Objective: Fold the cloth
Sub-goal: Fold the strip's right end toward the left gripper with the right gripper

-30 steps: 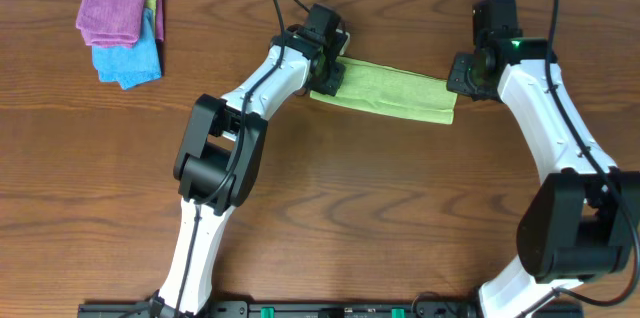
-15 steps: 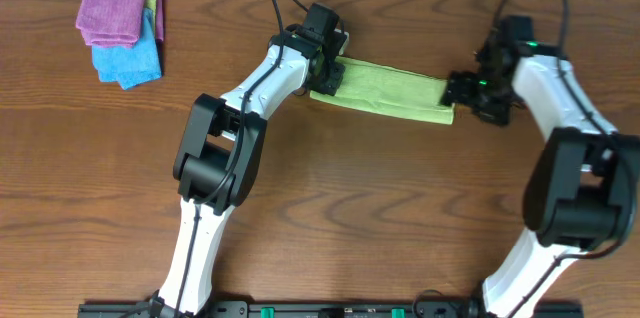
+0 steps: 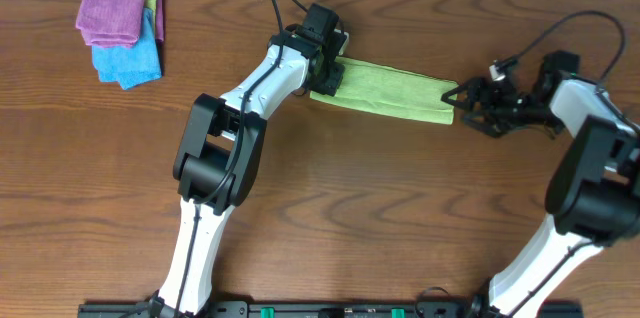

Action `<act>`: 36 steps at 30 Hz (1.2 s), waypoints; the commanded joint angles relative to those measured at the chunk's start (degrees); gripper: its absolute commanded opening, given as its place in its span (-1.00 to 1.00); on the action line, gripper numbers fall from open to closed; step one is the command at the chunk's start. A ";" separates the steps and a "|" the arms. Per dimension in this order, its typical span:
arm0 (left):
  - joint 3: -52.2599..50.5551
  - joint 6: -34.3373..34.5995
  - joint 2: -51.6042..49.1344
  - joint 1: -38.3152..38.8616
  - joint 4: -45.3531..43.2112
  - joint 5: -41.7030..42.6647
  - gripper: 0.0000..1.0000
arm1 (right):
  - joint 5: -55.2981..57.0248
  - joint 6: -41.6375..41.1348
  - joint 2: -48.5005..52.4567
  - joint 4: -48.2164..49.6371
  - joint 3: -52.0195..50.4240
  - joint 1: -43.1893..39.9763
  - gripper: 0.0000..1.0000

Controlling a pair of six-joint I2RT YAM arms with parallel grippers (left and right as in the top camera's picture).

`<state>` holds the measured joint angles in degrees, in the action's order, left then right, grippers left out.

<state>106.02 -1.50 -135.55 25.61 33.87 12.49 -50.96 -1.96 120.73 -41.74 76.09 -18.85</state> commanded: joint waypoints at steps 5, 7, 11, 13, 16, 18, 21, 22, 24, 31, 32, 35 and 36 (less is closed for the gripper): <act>-1.03 0.44 -2.84 0.39 1.46 0.66 -0.88 | 1.25 -4.15 2.62 4.31 -0.57 0.57 0.88; -1.03 0.44 -2.84 0.42 1.46 0.68 -0.88 | 3.54 -4.48 2.67 4.96 -0.57 1.55 0.87; -1.03 0.46 -2.84 0.39 1.46 0.70 -0.88 | 9.05 -6.40 2.67 6.95 -0.57 4.61 0.85; -1.03 0.46 -2.84 0.39 1.49 0.72 -0.88 | 9.22 -7.30 2.67 8.50 -0.57 6.03 0.80; -1.03 0.46 -2.84 0.39 1.49 1.05 -0.88 | 11.37 -9.16 2.67 9.90 -0.57 7.32 0.56; -1.03 0.46 -2.84 0.39 1.51 1.11 -0.89 | 12.68 -10.08 2.67 10.10 -0.57 7.34 0.30; -1.03 0.46 -2.84 0.39 1.77 1.14 -0.88 | 13.97 -10.88 2.67 10.05 -0.57 7.08 -0.08; -1.03 0.48 -2.84 0.39 2.05 1.18 -0.88 | 14.40 -12.00 2.67 10.10 -0.57 7.04 -0.38; -1.03 1.60 -2.84 0.42 2.71 1.66 -0.88 | 14.53 -13.16 2.67 10.27 -0.42 7.13 -0.88; -1.03 8.07 -2.84 1.20 4.04 4.35 -0.88 | 14.51 -13.86 0.63 8.33 1.18 8.11 -0.97; -1.03 8.63 -2.84 1.49 4.04 4.81 -0.89 | 14.53 -13.86 -0.48 8.24 1.51 8.50 -0.97; -1.03 11.37 -2.84 2.51 3.89 6.54 -0.88 | 17.81 -13.90 -5.29 7.65 2.82 10.58 -0.97; -1.03 11.50 -2.84 2.82 3.78 7.13 -0.88 | 19.56 -13.90 -6.78 7.39 3.17 11.39 -0.97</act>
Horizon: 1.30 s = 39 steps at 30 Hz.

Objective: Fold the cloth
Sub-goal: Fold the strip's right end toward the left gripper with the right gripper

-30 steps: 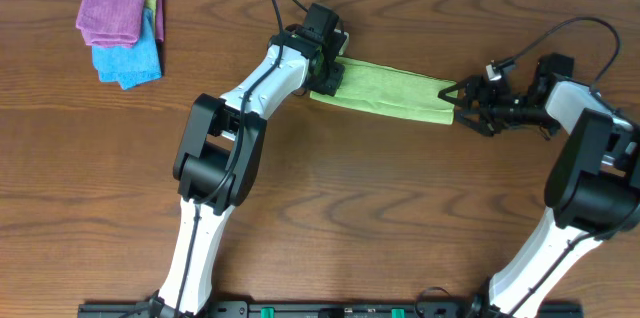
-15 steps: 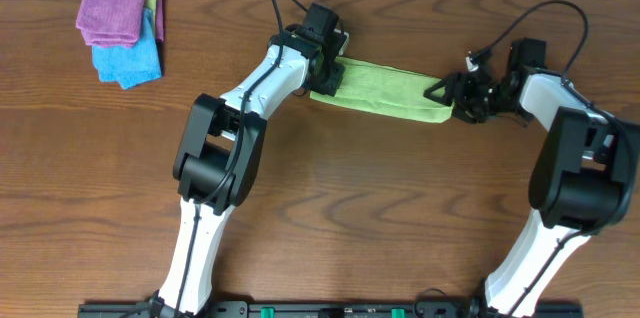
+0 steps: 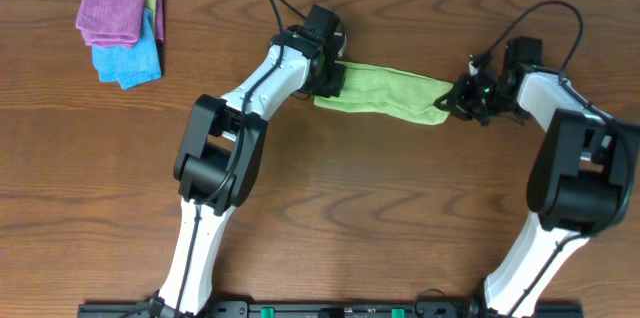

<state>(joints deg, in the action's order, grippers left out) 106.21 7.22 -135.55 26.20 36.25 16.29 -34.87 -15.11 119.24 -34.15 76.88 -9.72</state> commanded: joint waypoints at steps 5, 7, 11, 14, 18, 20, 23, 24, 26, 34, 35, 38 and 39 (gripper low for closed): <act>-1.22 3.56 -2.84 4.35 1.27 3.52 -0.88 | 15.72 -1.16 -13.94 -0.57 2.97 8.02 -0.97; -1.22 3.58 -2.84 4.96 1.18 3.52 -0.88 | 17.11 -1.16 -15.43 -0.79 2.97 9.29 -0.97; -1.22 4.44 -2.84 5.46 0.90 3.52 -0.88 | 17.07 -1.16 -15.65 -3.02 2.97 10.67 -0.97; -1.22 5.27 -2.84 5.55 -0.13 4.09 -0.88 | 17.20 -0.87 -15.50 -3.74 2.97 12.44 -0.97; -1.22 6.12 -2.82 5.73 -0.81 5.44 -0.88 | 19.98 -0.48 -15.30 -3.61 2.97 15.76 -0.97; -1.22 6.14 -2.82 5.73 -1.36 6.34 -0.88 | 20.52 -0.44 -15.06 -3.58 2.97 17.16 -0.97; -1.18 6.14 -2.78 5.73 -2.05 6.32 -0.88 | 21.62 -0.44 -14.97 -3.58 2.95 18.62 -0.97; -1.14 6.14 -2.78 5.73 -2.05 6.34 -0.88 | 21.62 -0.46 -14.97 -3.58 2.95 18.80 -0.97; -1.05 6.14 -2.78 5.70 -2.05 6.47 -0.88 | 21.64 -0.46 -14.97 -3.78 2.95 18.80 -0.97; 2.95 6.12 -1.57 4.42 -1.33 9.49 -0.88 | 22.86 -0.17 -14.97 -5.16 2.95 18.80 -0.97; 3.67 6.12 -1.03 4.13 -0.92 9.49 -0.89 | 22.88 0.04 -14.97 -5.38 2.95 18.80 -0.97; 5.88 6.10 1.84 2.97 -0.02 9.42 -0.89 | 23.12 0.61 -14.97 -5.90 2.95 18.80 -0.97; 6.36 6.12 3.34 2.51 0.17 9.38 -0.88 | 23.12 0.76 -14.97 -5.97 2.95 18.80 -0.97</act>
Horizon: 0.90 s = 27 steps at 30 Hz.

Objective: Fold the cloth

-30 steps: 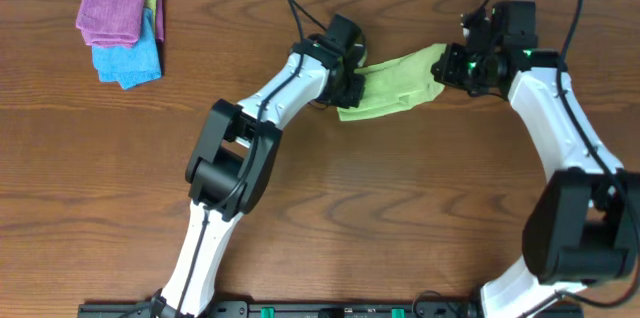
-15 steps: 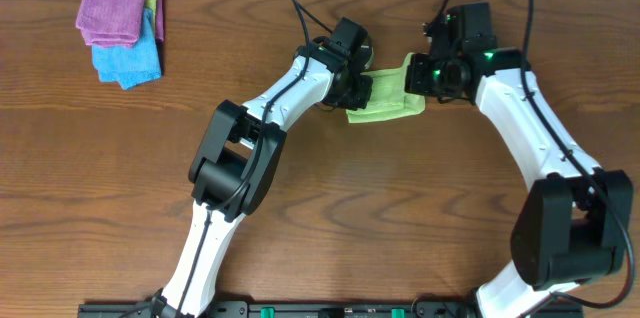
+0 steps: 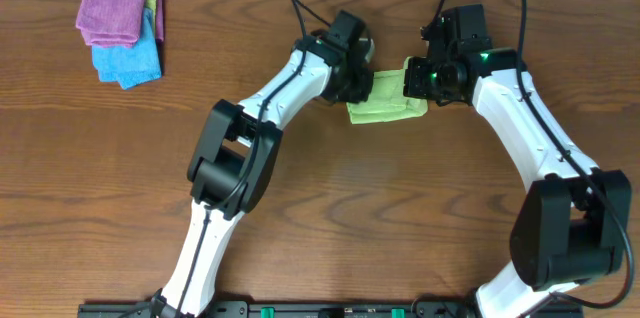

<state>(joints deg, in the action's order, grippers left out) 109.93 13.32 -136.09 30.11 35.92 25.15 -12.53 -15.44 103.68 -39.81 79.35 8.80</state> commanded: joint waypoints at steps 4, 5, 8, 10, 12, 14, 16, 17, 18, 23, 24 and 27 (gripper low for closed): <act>2.86 0.00 10.80 -3.56 2.84 -2.75 -0.88 | 1.88 2.25 0.63 -0.39 0.46 0.42 -0.97; 2.84 -0.02 12.90 -4.20 4.48 -4.09 -0.88 | 2.16 2.82 0.87 -0.26 0.46 0.63 -0.97; 2.84 0.00 19.43 -6.27 10.21 -4.76 -0.88 | 3.58 3.39 1.88 -0.17 0.46 1.46 -0.97; 2.84 -0.04 22.95 -7.17 13.68 -4.79 -0.88 | 4.39 3.78 2.58 0.17 0.46 2.27 -0.97; 2.84 -1.14 26.56 -8.04 17.00 -4.85 -0.88 | 6.43 4.46 3.50 0.61 0.46 3.39 -0.97; 2.84 -2.27 29.97 -8.87 20.17 -5.84 -0.88 | 7.80 5.46 4.55 1.16 0.46 4.59 -0.97; 2.84 -3.67 33.42 -9.70 23.93 -7.91 -0.88 | 10.80 5.44 5.79 1.79 0.46 6.08 -0.97; 2.84 -4.72 35.41 -10.12 26.34 -9.33 -0.89 | 12.04 5.44 6.25 2.38 0.46 6.82 -0.97; 2.84 -5.62 37.07 -10.36 28.55 -10.71 -0.88 | 13.14 5.44 6.64 2.99 0.46 7.56 -0.97; 2.84 -6.51 43.74 -10.49 36.72 -15.41 -0.88 | 14.53 6.47 7.15 5.88 0.46 10.45 -0.97; 2.84 -6.51 44.72 -10.49 37.62 -15.30 -0.88 | 14.73 6.54 7.43 6.25 0.46 10.88 -0.97; 2.84 -6.51 47.54 -10.49 39.65 -15.28 -0.88 | 14.71 6.51 8.92 7.45 0.46 12.11 -0.97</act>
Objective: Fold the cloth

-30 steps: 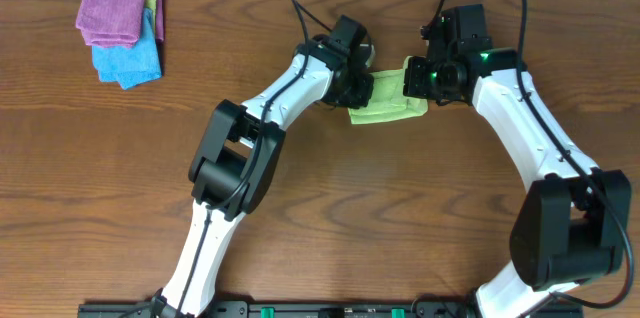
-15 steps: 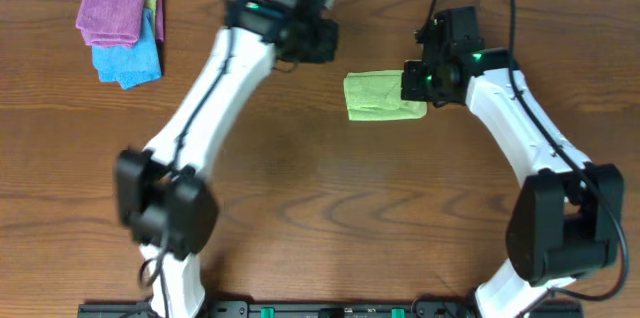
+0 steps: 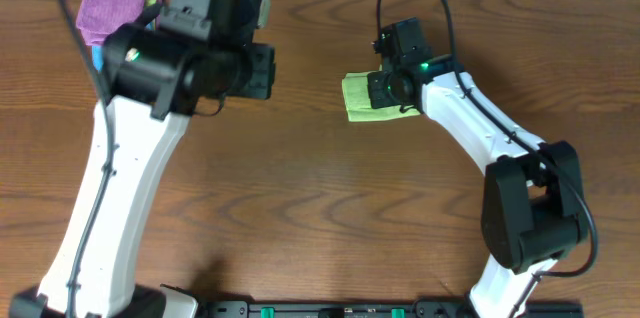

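Note:
The green cloth (image 3: 362, 98) lies folded into a small square on the table, right of centre. My right gripper (image 3: 388, 90) is down on the cloth's right part and looks shut on its upper layer; the wrist body hides the fingertips. My left gripper (image 3: 258, 66) is raised high toward the camera, well left of the cloth and apart from it. Its fingers are too dark and blurred to read.
A pile of folded cloths, pink (image 3: 108, 4) on top with a sliver of blue (image 3: 96, 56), lies at the far left back, largely hidden behind the raised left arm. The right arm's black cable loops over the back of the wooden table (image 3: 330, 208).
The left gripper has left the cloth's left end and now hangs high up to the left. The right gripper has shifted left, and the cloth lies flatter as a compact square.
The cloth first lay as a long strip, with the left gripper at its left end and the right gripper just off its right end. Then the right gripper was at that end. Later it had brought it over near the left end. Now the cloth is a small square.

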Action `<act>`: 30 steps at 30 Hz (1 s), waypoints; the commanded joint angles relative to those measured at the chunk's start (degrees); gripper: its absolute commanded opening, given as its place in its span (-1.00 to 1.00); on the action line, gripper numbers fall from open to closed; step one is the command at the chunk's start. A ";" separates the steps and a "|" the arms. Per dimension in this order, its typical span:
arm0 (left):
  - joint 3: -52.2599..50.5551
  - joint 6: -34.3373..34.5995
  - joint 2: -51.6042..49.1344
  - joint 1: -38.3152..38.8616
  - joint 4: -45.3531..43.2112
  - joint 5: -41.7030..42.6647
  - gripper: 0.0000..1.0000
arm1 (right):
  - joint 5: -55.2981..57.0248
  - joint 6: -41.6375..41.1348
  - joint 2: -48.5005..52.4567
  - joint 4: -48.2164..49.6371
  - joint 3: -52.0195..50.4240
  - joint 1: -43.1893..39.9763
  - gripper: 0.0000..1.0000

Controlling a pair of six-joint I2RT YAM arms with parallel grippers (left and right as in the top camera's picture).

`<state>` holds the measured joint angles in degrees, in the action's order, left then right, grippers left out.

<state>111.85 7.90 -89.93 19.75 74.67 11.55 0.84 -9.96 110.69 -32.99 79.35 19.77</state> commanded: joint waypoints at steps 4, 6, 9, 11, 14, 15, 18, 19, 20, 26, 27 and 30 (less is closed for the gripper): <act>0.92 -1.09 3.04 -0.13 3.02 -1.70 -0.88 | 1.31 1.03 3.74 1.81 0.46 1.90 -0.98; 0.92 -1.14 3.19 -0.13 4.00 -1.73 -0.89 | 1.31 1.03 4.39 2.23 0.46 2.05 -0.97; 0.92 -1.57 3.17 -0.13 4.68 -1.70 -0.88 | 1.25 1.03 4.83 2.40 0.46 2.10 -0.97; 0.92 -1.75 3.17 -0.13 4.57 -1.73 -0.88 | 0.63 1.03 4.83 2.78 0.46 2.32 -0.86; 0.92 -2.16 3.17 -0.13 4.33 -1.95 -0.88 | -5.66 1.03 4.83 3.74 0.46 2.71 -0.33; 0.92 -2.19 3.17 -0.13 4.28 -2.21 -0.88 | -8.28 1.03 4.83 4.15 0.46 2.95 -0.26; 0.92 -2.16 3.17 -0.13 4.15 -3.15 -0.88 | -14.53 0.72 4.83 6.05 0.46 3.91 -0.14; 0.92 -2.19 3.17 -0.13 4.11 -3.17 -0.88 | -15.19 0.39 4.83 6.54 0.46 4.24 -0.13; 0.92 -2.27 3.17 -0.13 4.11 -3.21 -0.88 | -15.52 0.13 4.83 6.84 0.46 4.57 -0.13; 0.70 -3.26 3.04 -0.13 3.72 -5.25 -0.88 | -16.35 0.15 4.52 6.51 0.48 4.98 -0.20; 0.48 -3.26 3.04 -0.15 3.45 -6.56 -0.88 | -16.37 0.13 4.11 6.25 0.50 4.94 -0.23; -1.33 -3.26 3.04 -0.46 1.68 -10.12 -0.88 | -16.48 0.20 1.16 3.96 1.90 4.90 -0.24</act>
<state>111.79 5.69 -87.33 19.73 77.34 5.96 -14.48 -9.67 115.02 -28.10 79.44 24.47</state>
